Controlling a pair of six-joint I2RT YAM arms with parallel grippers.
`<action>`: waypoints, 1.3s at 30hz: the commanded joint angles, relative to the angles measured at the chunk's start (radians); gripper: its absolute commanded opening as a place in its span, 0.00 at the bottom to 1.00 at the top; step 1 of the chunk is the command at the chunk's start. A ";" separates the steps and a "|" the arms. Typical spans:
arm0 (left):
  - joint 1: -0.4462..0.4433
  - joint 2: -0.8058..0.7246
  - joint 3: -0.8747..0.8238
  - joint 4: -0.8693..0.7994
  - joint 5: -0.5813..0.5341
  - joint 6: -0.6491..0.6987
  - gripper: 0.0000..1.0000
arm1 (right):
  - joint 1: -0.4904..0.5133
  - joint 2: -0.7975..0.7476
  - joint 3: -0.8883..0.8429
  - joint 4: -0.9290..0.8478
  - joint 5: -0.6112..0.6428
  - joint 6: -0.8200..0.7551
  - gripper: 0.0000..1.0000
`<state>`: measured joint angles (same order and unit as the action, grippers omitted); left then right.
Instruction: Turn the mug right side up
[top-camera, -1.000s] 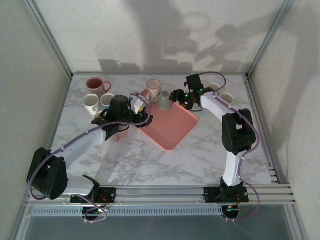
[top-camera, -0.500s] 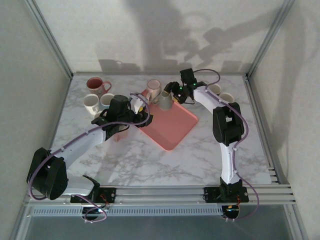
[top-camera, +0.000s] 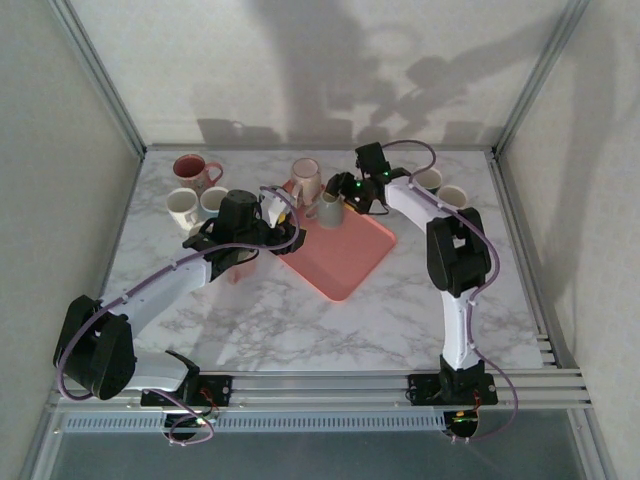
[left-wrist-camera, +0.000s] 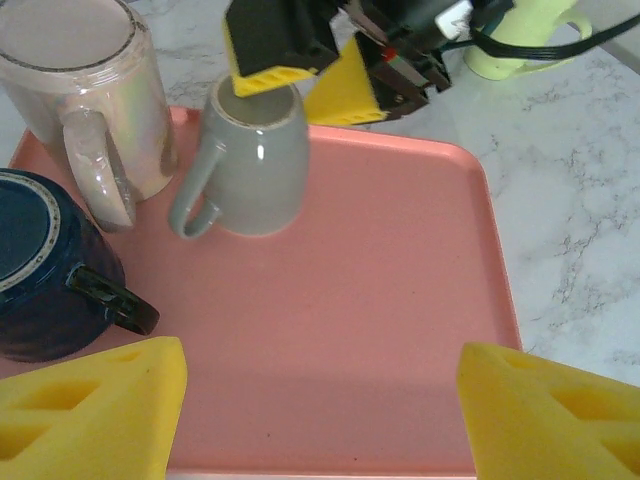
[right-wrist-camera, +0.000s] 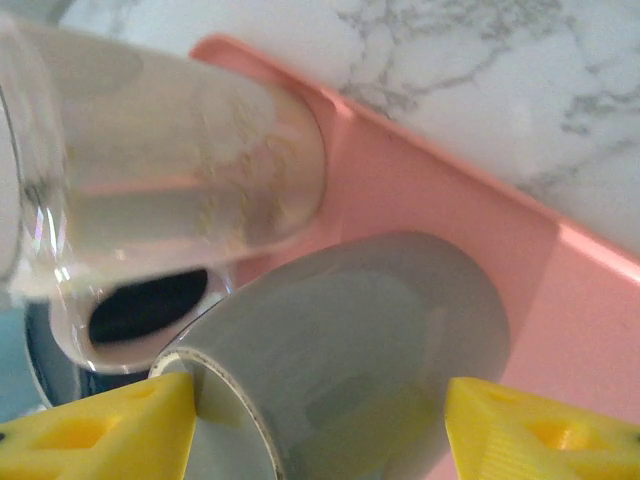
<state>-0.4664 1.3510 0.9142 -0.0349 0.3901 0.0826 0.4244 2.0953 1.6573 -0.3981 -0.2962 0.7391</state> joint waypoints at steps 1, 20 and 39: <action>0.010 0.000 0.002 0.013 -0.022 0.027 0.71 | 0.009 -0.064 -0.102 -0.157 -0.013 -0.179 0.67; -0.081 0.058 0.044 -0.125 0.017 0.372 0.67 | -0.105 -0.562 -0.338 -0.160 -0.273 -0.410 0.66; -0.126 0.426 0.323 -0.262 -0.097 0.673 0.60 | -0.210 -0.738 -0.602 -0.126 -0.317 -0.396 0.66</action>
<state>-0.5884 1.7527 1.1954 -0.2489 0.3286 0.6937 0.2207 1.3777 1.0763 -0.5415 -0.5861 0.3401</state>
